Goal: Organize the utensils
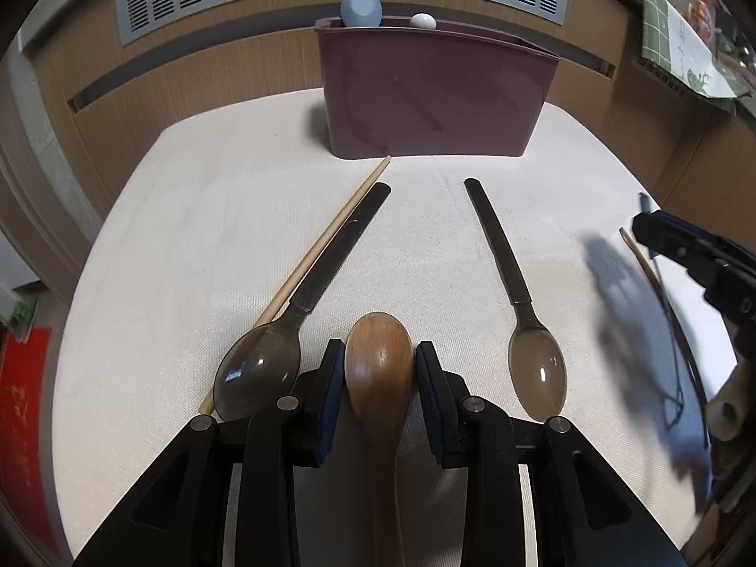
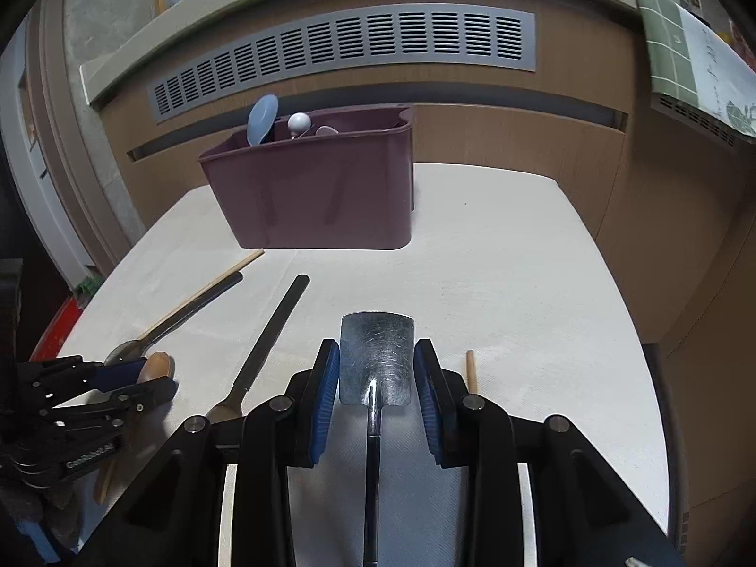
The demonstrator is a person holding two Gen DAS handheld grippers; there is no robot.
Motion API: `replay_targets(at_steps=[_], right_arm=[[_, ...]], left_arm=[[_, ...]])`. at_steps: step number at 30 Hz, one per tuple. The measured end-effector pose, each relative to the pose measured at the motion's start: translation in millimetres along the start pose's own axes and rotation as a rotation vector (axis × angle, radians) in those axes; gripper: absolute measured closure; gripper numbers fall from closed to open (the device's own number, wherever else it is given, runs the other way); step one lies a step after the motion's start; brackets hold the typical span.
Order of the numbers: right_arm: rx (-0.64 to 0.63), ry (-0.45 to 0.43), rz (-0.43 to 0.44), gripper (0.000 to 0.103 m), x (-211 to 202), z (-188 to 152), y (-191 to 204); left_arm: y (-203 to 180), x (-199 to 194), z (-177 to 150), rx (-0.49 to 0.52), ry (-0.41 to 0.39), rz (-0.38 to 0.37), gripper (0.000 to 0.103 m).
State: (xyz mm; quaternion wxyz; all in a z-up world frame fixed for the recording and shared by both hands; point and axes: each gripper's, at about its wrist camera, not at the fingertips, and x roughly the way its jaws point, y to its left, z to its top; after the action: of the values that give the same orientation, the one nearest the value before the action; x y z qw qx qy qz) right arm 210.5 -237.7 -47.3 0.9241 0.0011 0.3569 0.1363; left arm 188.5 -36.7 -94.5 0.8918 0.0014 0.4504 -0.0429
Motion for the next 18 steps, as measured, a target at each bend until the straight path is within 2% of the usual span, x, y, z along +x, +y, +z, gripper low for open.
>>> replay_targets(at_steps=[3,9,18], right_arm=[[0.01,-0.016,-0.003,0.074,-5,-1,-2],[0.021,-0.068,0.001,0.074,-25,0,-6],[0.013,-0.1,0.002,0.074,-37,1,-3]], left_arm=[[1,-7,0,-0.007,-0.008,-0.034,0.073],[10,-53,4,-0.046,-0.153,-0.119,0.073],[10,-91,13,-0.044,-0.272,-0.121,0.073]])
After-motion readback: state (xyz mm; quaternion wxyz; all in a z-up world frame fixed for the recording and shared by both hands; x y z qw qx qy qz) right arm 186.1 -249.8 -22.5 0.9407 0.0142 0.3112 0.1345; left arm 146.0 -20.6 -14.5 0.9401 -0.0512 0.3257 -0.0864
